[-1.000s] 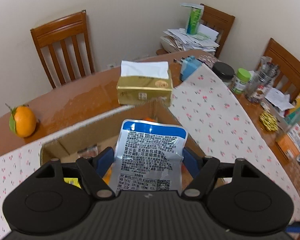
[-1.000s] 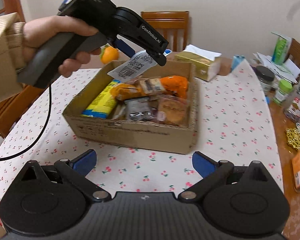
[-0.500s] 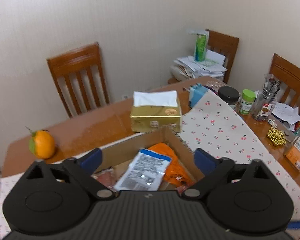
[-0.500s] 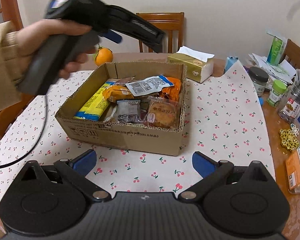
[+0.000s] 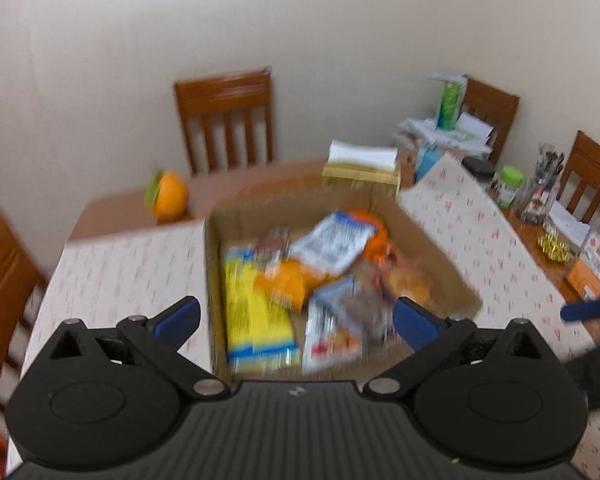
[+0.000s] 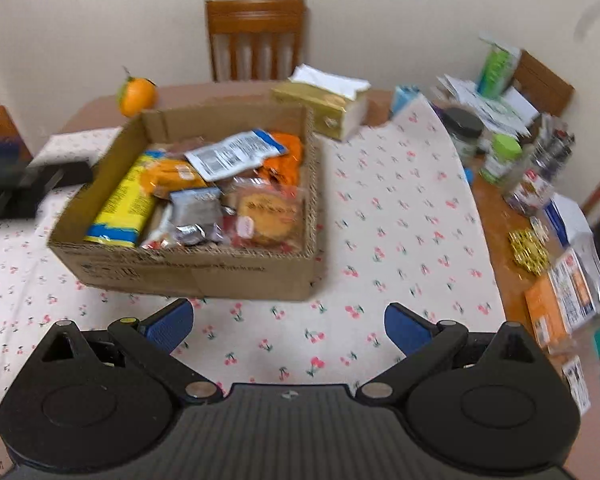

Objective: Organize snacks

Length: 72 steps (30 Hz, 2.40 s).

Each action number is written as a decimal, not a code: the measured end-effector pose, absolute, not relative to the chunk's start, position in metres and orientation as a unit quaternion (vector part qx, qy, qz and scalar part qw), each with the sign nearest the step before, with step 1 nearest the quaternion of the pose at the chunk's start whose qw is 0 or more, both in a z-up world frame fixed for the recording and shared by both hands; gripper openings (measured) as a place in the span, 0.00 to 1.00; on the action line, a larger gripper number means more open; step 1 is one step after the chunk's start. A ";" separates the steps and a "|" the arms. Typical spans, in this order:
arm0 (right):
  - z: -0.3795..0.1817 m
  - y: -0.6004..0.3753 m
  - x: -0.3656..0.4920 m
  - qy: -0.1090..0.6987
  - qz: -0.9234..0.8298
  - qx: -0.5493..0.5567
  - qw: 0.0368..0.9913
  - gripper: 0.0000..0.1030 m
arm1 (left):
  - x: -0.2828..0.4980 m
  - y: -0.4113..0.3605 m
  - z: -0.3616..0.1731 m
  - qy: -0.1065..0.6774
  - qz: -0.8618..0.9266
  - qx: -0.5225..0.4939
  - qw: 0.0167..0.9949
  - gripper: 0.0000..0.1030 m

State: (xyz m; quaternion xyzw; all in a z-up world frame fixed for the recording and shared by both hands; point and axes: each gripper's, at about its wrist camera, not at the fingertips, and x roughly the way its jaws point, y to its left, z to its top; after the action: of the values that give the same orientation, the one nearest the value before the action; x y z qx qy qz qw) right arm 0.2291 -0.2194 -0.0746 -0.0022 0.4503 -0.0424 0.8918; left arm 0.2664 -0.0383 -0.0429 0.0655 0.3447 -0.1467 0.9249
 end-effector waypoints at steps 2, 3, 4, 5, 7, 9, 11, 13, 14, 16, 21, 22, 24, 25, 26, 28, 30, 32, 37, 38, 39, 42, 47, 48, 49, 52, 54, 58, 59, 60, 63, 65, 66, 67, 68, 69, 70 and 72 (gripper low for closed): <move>-0.075 -0.217 0.228 0.457 -0.056 0.000 0.888 1.00 | 0.255 -0.031 -0.048 0.369 -0.138 0.055 0.918 0.99; -0.073 -0.215 0.227 0.459 -0.061 -0.001 0.886 1.00 | 0.250 -0.027 -0.049 0.378 -0.131 0.047 0.915 0.99; -0.071 -0.212 0.226 0.461 -0.065 -0.002 0.885 1.00 | 0.245 -0.023 -0.049 0.385 -0.120 0.038 0.914 0.99; -0.068 -0.210 0.224 0.462 -0.068 -0.002 0.884 1.00 | 0.241 -0.020 -0.048 0.390 -0.110 0.030 0.914 0.99; -0.061 -0.205 0.220 0.461 -0.073 0.001 0.884 1.00 | 0.235 -0.014 -0.044 0.397 -0.089 0.020 0.913 0.99; -0.052 -0.201 0.217 0.461 -0.075 0.004 0.884 1.00 | 0.230 -0.011 -0.038 0.398 -0.074 0.020 0.914 0.99; -0.042 -0.196 0.213 0.457 -0.076 0.001 0.886 1.00 | 0.227 -0.008 -0.031 0.396 -0.066 0.023 0.916 0.99; -0.032 -0.191 0.208 0.450 -0.077 -0.004 0.890 1.00 | 0.223 -0.005 -0.024 0.395 -0.058 0.022 0.916 0.99; -0.028 -0.189 0.207 0.447 -0.077 -0.005 0.891 1.00 | 0.222 -0.005 -0.020 0.397 -0.052 0.021 0.916 0.99; -0.020 -0.185 0.205 0.442 -0.073 -0.004 0.894 1.00 | 0.220 -0.004 -0.015 0.399 -0.047 0.022 0.915 0.99; -0.006 -0.179 0.201 0.435 -0.061 0.007 0.898 1.00 | 0.217 -0.001 -0.008 0.399 -0.038 0.025 0.916 0.99; -0.004 -0.177 0.201 0.434 -0.059 0.007 0.899 1.00 | 0.217 0.000 -0.007 0.398 -0.039 0.023 0.916 0.99; -0.002 -0.175 0.200 0.431 -0.059 0.005 0.900 1.00 | 0.218 0.001 -0.005 0.399 -0.039 0.021 0.916 0.99; -0.001 -0.175 0.200 0.430 -0.060 0.004 0.901 1.00 | 0.217 0.001 -0.004 0.398 -0.039 0.021 0.916 0.99; 0.000 -0.174 0.199 0.430 -0.061 0.004 0.901 1.00 | 0.217 0.001 -0.004 0.398 -0.039 0.022 0.916 0.99; 0.000 -0.175 0.200 0.429 -0.064 0.006 0.901 1.00 | 0.218 0.001 -0.003 0.400 -0.036 0.023 0.915 0.99; 0.000 -0.175 0.200 0.429 -0.066 0.007 0.901 1.00 | 0.219 0.000 -0.003 0.400 -0.036 0.022 0.916 0.99; 0.000 -0.176 0.201 0.429 -0.066 0.007 0.901 1.00 | 0.219 0.000 -0.002 0.399 -0.036 0.021 0.916 0.99; -0.001 -0.175 0.201 0.430 -0.063 0.006 0.901 1.00 | 0.219 -0.001 -0.001 0.398 -0.033 0.023 0.917 0.99; -0.001 -0.175 0.201 0.430 -0.061 0.006 0.901 1.00 | 0.219 -0.002 0.000 0.398 -0.033 0.023 0.916 0.99; 0.000 -0.175 0.202 0.430 -0.061 0.006 0.901 1.00 | 0.219 -0.002 0.000 0.398 -0.033 0.024 0.916 0.99; 0.000 -0.174 0.202 0.431 -0.060 0.006 0.901 1.00 | 0.218 -0.003 0.001 0.396 -0.033 0.026 0.917 0.99; 0.000 -0.173 0.203 0.431 -0.056 0.006 0.900 1.00 | 0.218 -0.003 0.001 0.397 -0.031 0.026 0.917 0.99; 0.000 -0.172 0.202 0.431 -0.055 0.006 0.900 1.00 | 0.217 -0.003 0.001 0.397 -0.031 0.025 0.917 0.99; 0.000 -0.172 0.202 0.431 -0.055 0.005 0.901 1.00 | 0.217 -0.003 0.002 0.397 -0.032 0.024 0.917 0.99; 0.000 -0.171 0.202 0.431 -0.054 0.006 0.901 1.00 | 0.217 -0.003 0.002 0.397 -0.031 0.023 0.917 0.99; 0.001 -0.171 0.202 0.431 -0.054 0.005 0.901 1.00 | 0.217 -0.003 0.002 0.398 -0.030 0.023 0.917 0.99; 0.001 -0.170 0.202 0.431 -0.052 0.005 0.901 1.00 | 0.216 -0.002 0.002 0.398 -0.030 0.021 0.917 0.99; 0.001 -0.170 0.201 0.431 -0.052 0.004 0.901 1.00 | 0.216 -0.001 0.003 0.398 -0.030 0.020 0.917 0.99; 0.002 -0.170 0.201 0.431 -0.053 0.003 0.901 1.00 | 0.216 -0.001 0.003 0.398 -0.030 0.019 0.917 0.99; 0.002 -0.170 0.200 0.430 -0.052 0.002 0.901 1.00 | 0.215 -0.001 0.003 0.398 -0.030 0.019 0.917 0.99; 0.003 -0.170 0.199 0.429 -0.052 0.002 0.902 1.00 | 0.215 -0.001 0.003 0.397 -0.030 0.019 0.917 0.99; 0.003 -0.170 0.199 0.429 -0.053 0.002 0.902 1.00 | 0.215 -0.001 0.003 0.397 -0.030 0.019 0.917 0.99; 0.003 -0.169 0.199 0.429 -0.053 0.002 0.902 1.00 | 0.215 -0.001 0.003 0.398 -0.030 0.019 0.917 0.99; 0.003 -0.169 0.199 0.429 -0.053 0.002 0.902 1.00 | 0.215 -0.001 0.003 0.398 -0.030 0.019 0.917 0.99; 0.003 -0.169 0.199 0.429 -0.053 0.002 0.902 1.00 | 0.215 -0.001 0.004 0.397 -0.030 0.019 0.917 0.99; 0.003 -0.169 0.199 0.429 -0.053 0.002 0.902 1.00 | 0.214 0.000 0.004 0.397 -0.030 0.018 0.917 0.99; 0.003 -0.169 0.199 0.429 -0.053 0.002 0.902 1.00 | 0.214 0.000 0.004 0.398 -0.029 0.019 0.917 0.99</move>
State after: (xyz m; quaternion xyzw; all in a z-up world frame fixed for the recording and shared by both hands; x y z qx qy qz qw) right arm 0.1990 -0.1694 0.0028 0.0019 0.4294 -0.0531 0.9016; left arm 0.2144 -0.0004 0.0036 0.0185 0.3979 -0.0294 0.9168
